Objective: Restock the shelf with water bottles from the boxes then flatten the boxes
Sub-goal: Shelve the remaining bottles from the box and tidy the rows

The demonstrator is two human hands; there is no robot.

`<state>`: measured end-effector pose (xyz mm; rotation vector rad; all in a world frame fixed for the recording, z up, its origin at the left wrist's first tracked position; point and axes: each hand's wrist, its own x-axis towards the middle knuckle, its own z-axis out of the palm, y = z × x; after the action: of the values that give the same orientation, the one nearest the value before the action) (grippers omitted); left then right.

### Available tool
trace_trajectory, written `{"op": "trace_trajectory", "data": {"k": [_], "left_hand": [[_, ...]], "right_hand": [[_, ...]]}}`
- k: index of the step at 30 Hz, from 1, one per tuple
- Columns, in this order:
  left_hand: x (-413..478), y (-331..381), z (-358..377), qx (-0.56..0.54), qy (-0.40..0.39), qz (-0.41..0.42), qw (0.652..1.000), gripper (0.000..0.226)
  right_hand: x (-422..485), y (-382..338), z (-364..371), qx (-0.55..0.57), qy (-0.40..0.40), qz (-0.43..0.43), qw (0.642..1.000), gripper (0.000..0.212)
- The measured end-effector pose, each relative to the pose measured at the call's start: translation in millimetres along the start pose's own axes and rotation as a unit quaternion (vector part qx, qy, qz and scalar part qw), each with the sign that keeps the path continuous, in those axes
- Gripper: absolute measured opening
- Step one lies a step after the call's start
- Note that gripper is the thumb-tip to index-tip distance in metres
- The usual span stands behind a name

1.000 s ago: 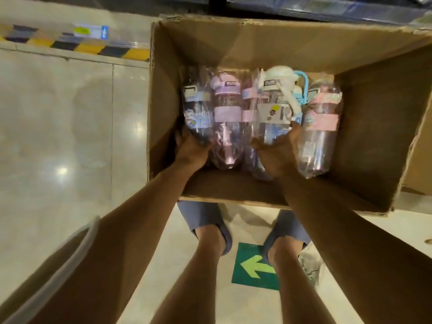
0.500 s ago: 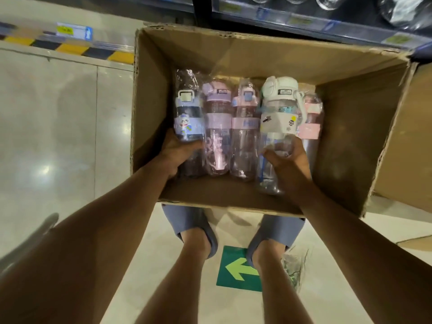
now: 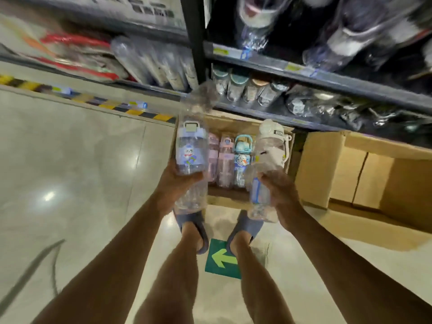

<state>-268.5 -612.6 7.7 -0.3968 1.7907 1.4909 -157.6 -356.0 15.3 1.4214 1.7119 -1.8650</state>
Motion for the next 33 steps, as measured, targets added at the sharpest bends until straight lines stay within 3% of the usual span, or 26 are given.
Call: {"op": "trace_trajectory", "data": {"k": [2, 5, 10, 14, 19, 22, 27, 30, 33], "left_hand": [[-61.6, 46.8, 10.2, -0.018, -0.007, 0.033, 0.999, 0.056], [-151.0, 105.2, 26.0, -0.016, -0.006, 0.076, 0.997, 0.048], [-279.4, 172.6, 49.9, -0.050, -0.052, 0.120, 0.990, 0.070], [-358.6, 205.1, 69.8, -0.053, -0.050, 0.165, 0.984, 0.088], [-418.7, 225.7, 99.8, -0.071, -0.028, 0.189, 0.979, 0.069], [-440.8, 238.7, 122.2, -0.099, -0.031, 0.193, 0.976, 0.056], [-450.6, 280.8, 169.2, -0.128, -0.085, 0.236, 0.959, 0.055], [-447.8, 313.4, 205.2, -0.115, -0.070, 0.277, 0.952, 0.057], [-439.2, 351.6, 242.1, -0.116, -0.048, 0.294, 0.948, 0.055]], "right_hand": [[-48.7, -39.7, -20.5, 0.013, -0.006, -0.014, 1.000, 0.049], [-123.7, -91.7, -49.1, 0.023, 0.008, -0.064, 0.998, 0.061], [-261.5, -154.8, -103.3, 0.038, -0.038, -0.092, 0.994, 0.041], [-351.3, -170.2, -139.8, 0.031, -0.019, -0.150, 0.988, 0.040], [-429.6, -177.6, -178.6, 0.069, 0.006, -0.202, 0.977, 0.039], [-447.8, -171.8, -205.0, 0.080, 0.007, -0.226, 0.971, 0.033], [-443.0, -197.6, -253.2, 0.083, 0.032, -0.273, 0.958, 0.054], [-431.2, -228.1, -289.7, 0.071, 0.045, -0.309, 0.947, 0.037], [-415.1, -267.5, -323.6, 0.056, 0.052, -0.335, 0.939, 0.039]]}}
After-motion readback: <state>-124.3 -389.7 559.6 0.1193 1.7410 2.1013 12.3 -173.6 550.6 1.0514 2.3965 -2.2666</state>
